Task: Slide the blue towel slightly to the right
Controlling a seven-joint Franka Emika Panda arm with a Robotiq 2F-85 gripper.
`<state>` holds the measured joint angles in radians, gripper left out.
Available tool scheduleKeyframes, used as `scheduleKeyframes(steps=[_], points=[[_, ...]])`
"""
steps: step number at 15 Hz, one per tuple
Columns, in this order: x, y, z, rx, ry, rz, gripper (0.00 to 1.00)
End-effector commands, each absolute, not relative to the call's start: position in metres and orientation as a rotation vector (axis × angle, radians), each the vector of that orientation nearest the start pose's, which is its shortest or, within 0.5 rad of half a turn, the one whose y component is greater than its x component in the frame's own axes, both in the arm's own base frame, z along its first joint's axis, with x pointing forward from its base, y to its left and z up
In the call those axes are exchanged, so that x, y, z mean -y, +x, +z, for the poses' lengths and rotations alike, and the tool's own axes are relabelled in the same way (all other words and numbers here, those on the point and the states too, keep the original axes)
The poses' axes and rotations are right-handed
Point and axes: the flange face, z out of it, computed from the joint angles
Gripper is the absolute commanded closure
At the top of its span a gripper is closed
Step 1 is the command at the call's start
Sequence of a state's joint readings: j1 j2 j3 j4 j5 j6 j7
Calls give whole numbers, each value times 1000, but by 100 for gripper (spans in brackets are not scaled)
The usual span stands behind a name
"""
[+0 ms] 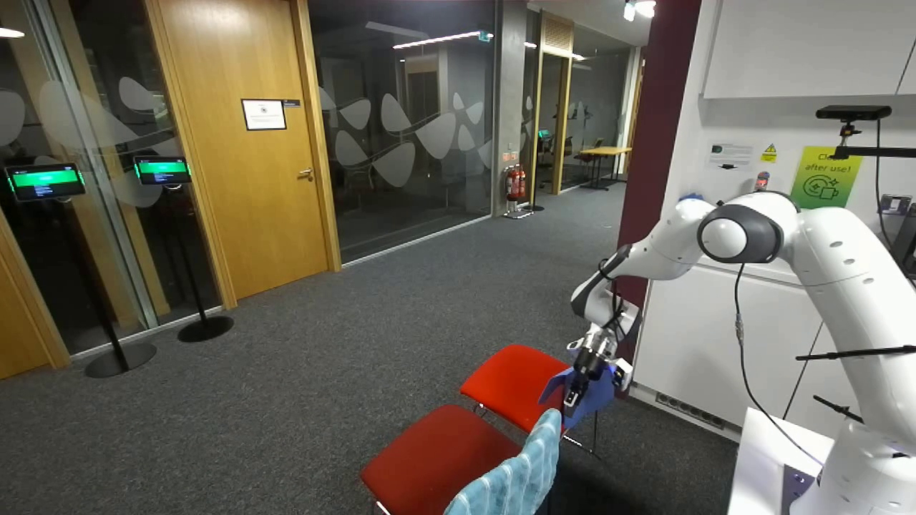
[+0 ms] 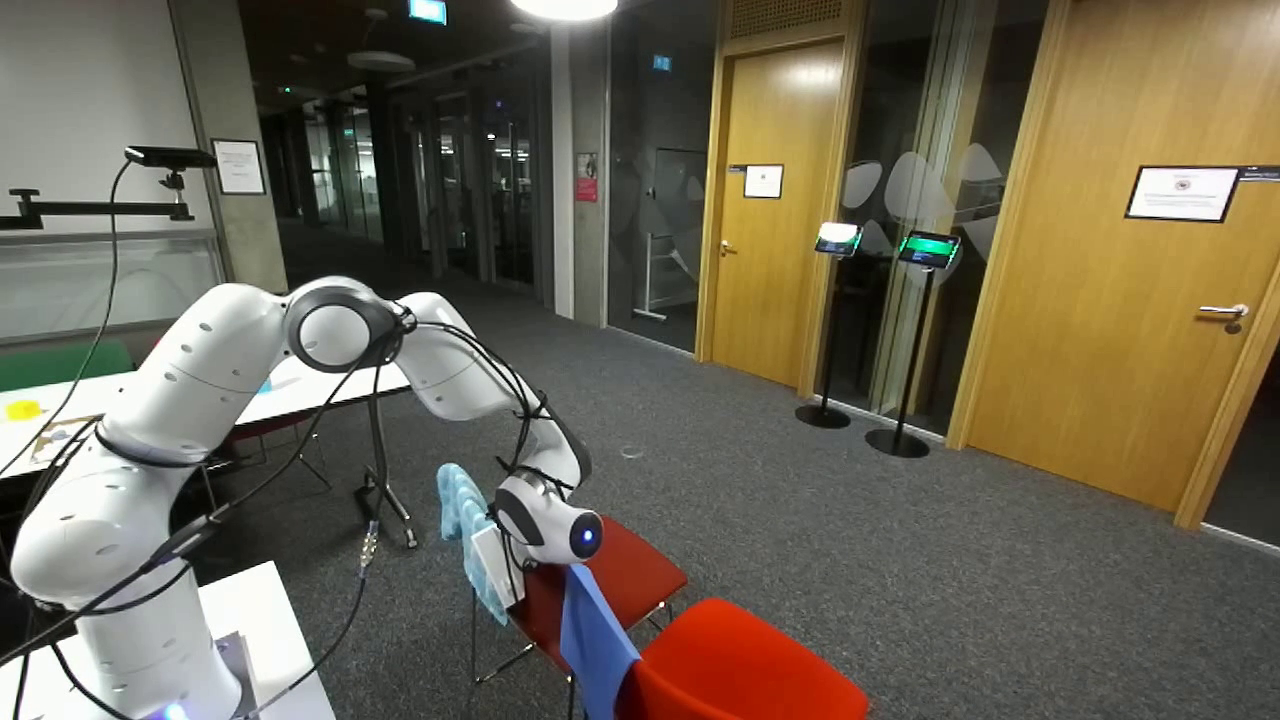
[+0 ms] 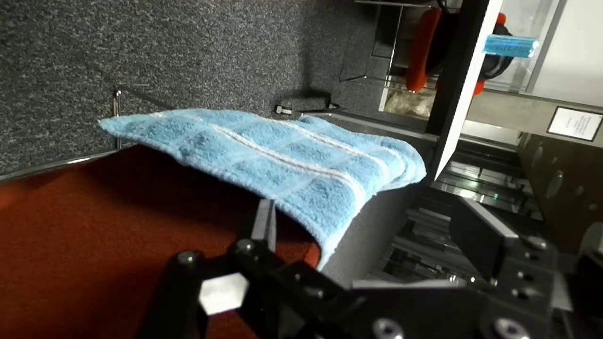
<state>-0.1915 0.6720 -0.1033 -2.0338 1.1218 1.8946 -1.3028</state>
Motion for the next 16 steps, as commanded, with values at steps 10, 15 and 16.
scheduleKeyframes(steps=[10, 15, 16], points=[[89, 521, 85, 212, -2056, -224, 0], [85, 523, 87, 231, -2036, -220, 0], [84, 523, 88, 235, -2030, -219, 0]])
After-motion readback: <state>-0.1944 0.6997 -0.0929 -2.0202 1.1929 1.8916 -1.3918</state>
